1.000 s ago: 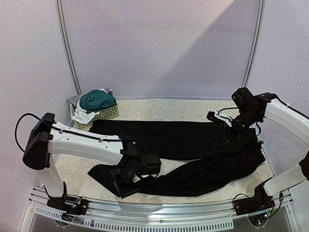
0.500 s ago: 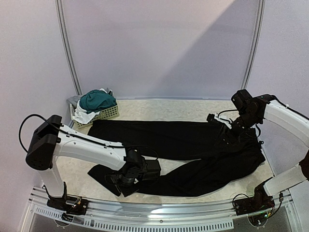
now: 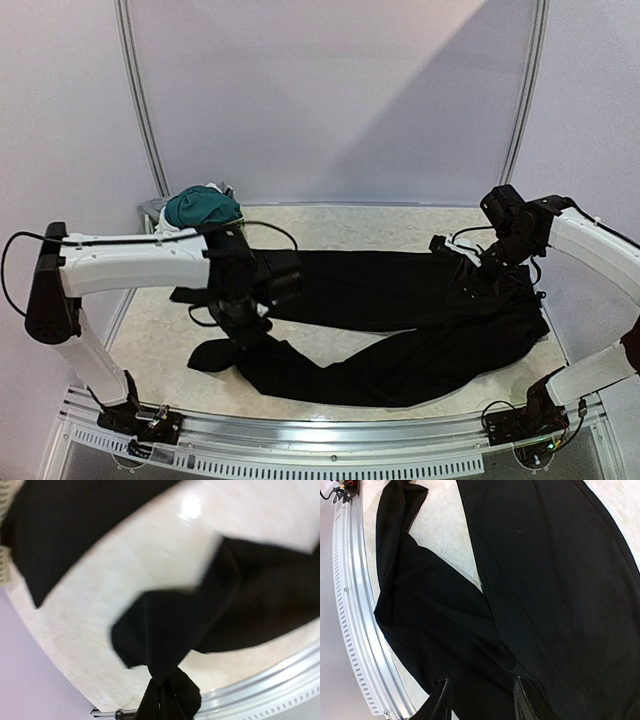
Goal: Fold and stack the mixed laundry pile
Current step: Adjust the flattened trousers at the center of the board.
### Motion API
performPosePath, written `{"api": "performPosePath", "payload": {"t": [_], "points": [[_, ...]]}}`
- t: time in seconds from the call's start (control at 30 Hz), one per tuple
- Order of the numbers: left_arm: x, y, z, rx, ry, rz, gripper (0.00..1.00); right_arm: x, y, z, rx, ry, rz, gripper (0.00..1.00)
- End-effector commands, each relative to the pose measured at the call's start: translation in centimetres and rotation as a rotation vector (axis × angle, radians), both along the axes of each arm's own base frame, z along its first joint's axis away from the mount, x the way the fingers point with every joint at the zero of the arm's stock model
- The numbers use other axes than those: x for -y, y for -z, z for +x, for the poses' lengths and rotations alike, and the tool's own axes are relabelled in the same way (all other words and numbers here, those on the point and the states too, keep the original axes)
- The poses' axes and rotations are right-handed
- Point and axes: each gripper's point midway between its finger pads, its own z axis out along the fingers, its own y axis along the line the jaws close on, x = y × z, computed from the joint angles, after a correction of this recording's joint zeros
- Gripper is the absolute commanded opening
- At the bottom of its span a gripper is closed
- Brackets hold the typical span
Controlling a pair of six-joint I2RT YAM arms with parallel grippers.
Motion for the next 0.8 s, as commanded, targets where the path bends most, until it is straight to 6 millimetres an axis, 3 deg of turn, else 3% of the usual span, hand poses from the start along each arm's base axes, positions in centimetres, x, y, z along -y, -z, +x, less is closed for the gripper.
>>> {"api": "performPosePath", "payload": {"t": [0.0,0.17,0.4,0.43,0.5,0.57,0.63,0.7,0.77], "points": [[-5.3,-4.6,6.4,0.153,-0.083,0.087,0.00,0.1,-0.5,0.4,0.034,0.010,-0.002,0.43],[-7.6,-3.4,11.3,0.144,-0.166,0.146,0.00,0.3,-0.7,0.6,0.036,0.031,-0.017,0.43],[-8.7,-2.3,13.9,0.150,-0.165,0.231,0.01,1.8,0.1,-0.1,0.044,0.048,-0.088,0.43],[-9.0,-2.1,14.3,0.154,-0.172,0.236,0.04,2.0,0.2,-0.3,0.049,0.048,-0.096,0.43],[-10.2,-2.2,15.3,0.197,-0.184,0.292,0.23,2.4,0.5,-0.7,0.053,0.045,-0.113,0.43],[-10.7,-2.9,15.9,0.245,-0.189,0.332,0.30,2.8,0.7,-0.9,0.054,0.046,-0.126,0.43],[-9.1,-3.4,15.1,0.248,-0.152,0.250,0.34,3.1,0.9,-1.4,0.043,0.045,-0.139,0.43],[-6.5,-2.9,12.7,0.186,-0.087,0.098,0.37,3.4,0.9,-1.9,0.042,0.042,-0.146,0.44],[-5.4,-1.8,10.2,0.098,-0.032,0.003,0.39,3.7,1.0,-2.3,0.049,0.038,-0.159,0.44]]}}
